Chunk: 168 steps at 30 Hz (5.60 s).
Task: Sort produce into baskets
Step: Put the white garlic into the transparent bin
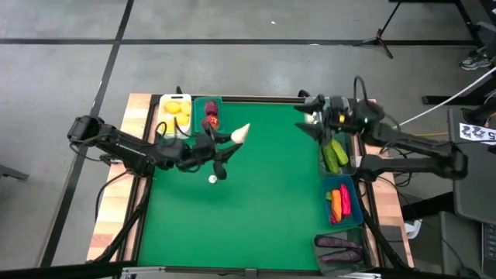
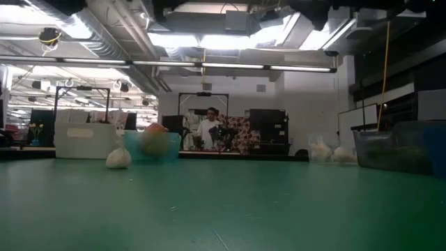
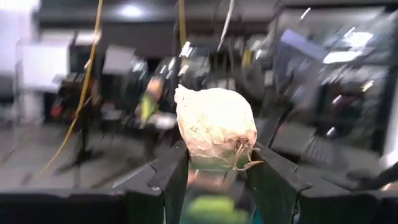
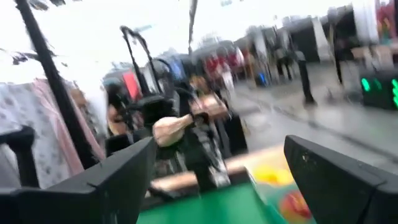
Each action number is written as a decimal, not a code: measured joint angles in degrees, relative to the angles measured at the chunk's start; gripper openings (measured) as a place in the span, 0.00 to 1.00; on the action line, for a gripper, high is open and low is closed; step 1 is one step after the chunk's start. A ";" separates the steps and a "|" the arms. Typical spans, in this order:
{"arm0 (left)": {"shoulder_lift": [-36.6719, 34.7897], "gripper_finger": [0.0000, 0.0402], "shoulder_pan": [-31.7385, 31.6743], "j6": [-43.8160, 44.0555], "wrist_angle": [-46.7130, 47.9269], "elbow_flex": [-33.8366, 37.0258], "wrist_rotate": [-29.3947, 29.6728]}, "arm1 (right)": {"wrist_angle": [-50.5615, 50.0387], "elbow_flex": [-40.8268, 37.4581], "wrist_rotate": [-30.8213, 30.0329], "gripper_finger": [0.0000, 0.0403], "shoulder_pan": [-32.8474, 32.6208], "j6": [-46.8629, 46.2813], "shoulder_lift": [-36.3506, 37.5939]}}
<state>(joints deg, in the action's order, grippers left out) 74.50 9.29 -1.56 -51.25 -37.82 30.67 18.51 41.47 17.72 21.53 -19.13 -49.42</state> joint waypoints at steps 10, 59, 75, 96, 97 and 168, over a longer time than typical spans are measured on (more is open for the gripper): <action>0.89 0.37 -3.82 -2.05 -9.97 0.00 -10.21 | 36.67 -4.57 -12.04 0.88 -16.23 4.75 -14.61; 6.16 0.37 -4.04 -5.76 -19.17 0.02 -17.13 | 31.25 21.88 -1.67 0.38 -17.39 5.50 -42.14; 5.52 0.57 -4.51 -3.15 -3.26 0.07 -7.79 | 31.23 21.88 -1.82 0.34 -17.33 5.47 -41.96; 5.35 0.71 -4.54 14.11 20.93 0.07 4.53 | -41.27 21.86 -35.00 0.36 7.00 13.62 -13.05; 5.35 0.71 -4.54 14.72 21.11 0.07 4.55 | -45.28 21.82 -39.00 0.36 8.26 13.43 -12.31; 28.03 0.65 25.48 54.67 23.41 17.49 30.04 | -54.24 8.37 -24.07 0.86 26.83 0.08 -17.07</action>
<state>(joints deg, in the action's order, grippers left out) 102.53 34.78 53.11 -27.83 -20.34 60.71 -35.73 49.84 -6.34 48.36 -19.05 -66.50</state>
